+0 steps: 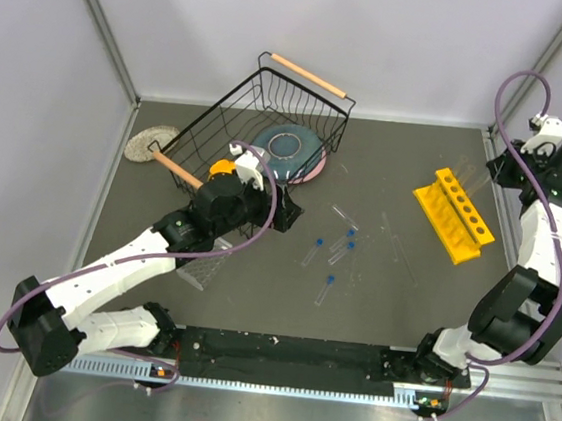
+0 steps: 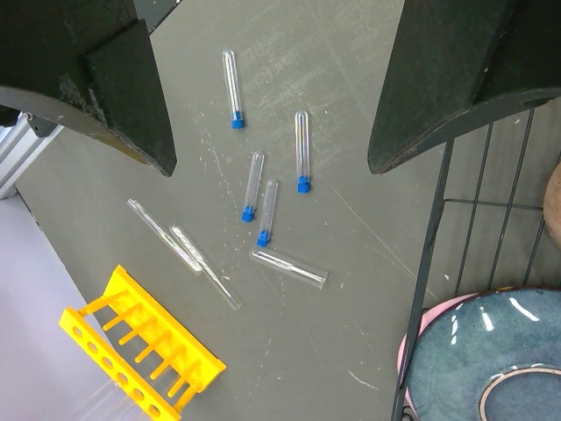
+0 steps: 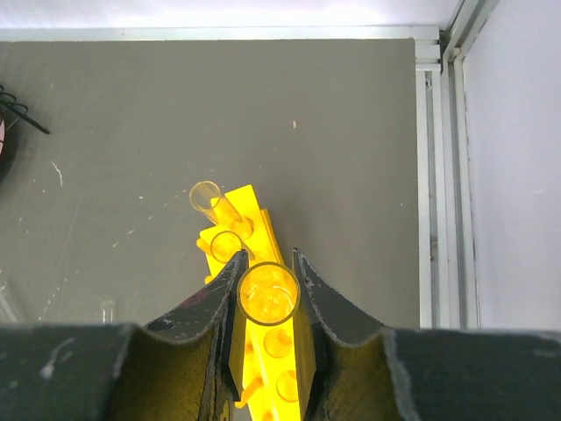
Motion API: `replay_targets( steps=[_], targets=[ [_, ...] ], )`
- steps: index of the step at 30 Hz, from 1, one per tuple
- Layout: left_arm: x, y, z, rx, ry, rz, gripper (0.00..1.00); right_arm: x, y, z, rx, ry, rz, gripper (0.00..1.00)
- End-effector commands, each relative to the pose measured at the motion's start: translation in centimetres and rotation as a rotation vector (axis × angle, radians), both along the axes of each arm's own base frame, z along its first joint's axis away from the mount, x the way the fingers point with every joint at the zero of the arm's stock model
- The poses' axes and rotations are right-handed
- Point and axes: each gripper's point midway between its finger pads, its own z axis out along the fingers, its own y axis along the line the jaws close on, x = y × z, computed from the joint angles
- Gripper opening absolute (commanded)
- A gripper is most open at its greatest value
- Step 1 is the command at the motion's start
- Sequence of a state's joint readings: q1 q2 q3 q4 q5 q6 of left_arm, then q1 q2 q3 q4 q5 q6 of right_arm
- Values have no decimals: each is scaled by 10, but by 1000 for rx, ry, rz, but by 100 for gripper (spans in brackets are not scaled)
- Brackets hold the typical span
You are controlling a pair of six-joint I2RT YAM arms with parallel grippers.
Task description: Organize the chemistry lab equipment
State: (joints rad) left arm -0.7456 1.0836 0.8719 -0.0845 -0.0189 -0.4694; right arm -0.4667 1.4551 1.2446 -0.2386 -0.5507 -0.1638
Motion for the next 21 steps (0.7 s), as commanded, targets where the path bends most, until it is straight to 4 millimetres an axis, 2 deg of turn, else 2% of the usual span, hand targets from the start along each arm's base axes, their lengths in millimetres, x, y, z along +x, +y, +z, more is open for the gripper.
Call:
replay_targets(
  steps=[1, 6, 21],
  targets=[
    [-2, 3, 10, -37, -22, 6, 96, 9, 0, 5, -12, -29, 21, 12],
    [-2, 3, 9, -36, -19, 8, 96, 11, 2, -2, -5, -14, 24, 12],
    [-3, 4, 5, -27, -11, 8, 96, 13, 23, -37, -39, 4, 101, 12]
  ],
)
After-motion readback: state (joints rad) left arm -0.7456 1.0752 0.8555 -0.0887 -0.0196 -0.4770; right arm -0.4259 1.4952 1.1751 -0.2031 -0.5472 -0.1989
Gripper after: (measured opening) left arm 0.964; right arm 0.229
